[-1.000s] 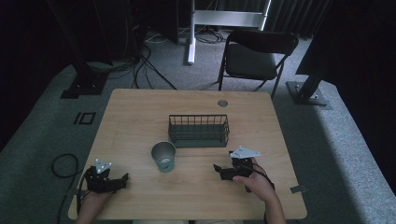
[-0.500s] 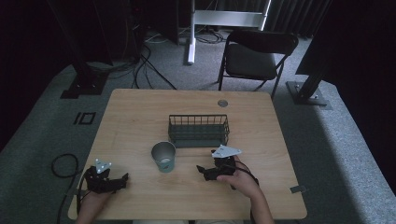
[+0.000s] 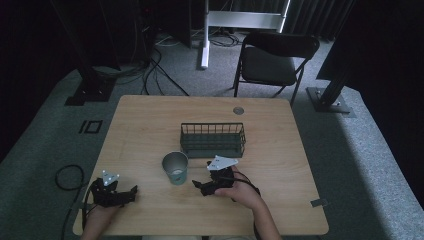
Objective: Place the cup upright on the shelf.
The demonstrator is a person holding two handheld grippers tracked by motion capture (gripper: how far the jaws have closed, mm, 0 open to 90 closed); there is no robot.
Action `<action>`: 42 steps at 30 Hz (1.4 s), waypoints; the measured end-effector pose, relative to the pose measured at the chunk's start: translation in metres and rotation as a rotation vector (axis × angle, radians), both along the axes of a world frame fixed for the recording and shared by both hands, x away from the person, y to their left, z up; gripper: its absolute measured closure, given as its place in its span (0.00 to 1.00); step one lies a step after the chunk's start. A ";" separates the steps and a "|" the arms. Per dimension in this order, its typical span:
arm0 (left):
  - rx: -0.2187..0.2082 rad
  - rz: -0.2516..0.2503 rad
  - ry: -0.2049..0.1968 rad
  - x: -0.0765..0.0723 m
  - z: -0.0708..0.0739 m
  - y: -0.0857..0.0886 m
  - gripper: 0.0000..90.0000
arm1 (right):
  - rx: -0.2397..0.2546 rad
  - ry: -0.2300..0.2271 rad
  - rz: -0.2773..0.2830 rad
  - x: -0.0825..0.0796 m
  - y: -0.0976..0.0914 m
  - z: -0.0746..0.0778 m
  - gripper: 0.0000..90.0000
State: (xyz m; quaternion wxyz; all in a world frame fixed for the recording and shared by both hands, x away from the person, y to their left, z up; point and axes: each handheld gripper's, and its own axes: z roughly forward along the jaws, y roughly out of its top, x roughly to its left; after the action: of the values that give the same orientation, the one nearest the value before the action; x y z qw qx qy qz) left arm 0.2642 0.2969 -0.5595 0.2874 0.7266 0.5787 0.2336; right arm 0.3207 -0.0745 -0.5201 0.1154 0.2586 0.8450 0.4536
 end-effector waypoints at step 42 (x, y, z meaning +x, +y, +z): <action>0.000 0.000 0.000 0.000 0.000 0.000 0.02 | 0.118 -0.043 0.064 0.010 0.073 -0.006 0.12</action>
State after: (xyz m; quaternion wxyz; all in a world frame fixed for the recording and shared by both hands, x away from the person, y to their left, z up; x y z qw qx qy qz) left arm 0.2642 0.2969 -0.5595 0.2875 0.7266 0.5787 0.2335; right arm 0.3305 -0.0016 -0.5258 0.1036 0.2277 0.8221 0.5115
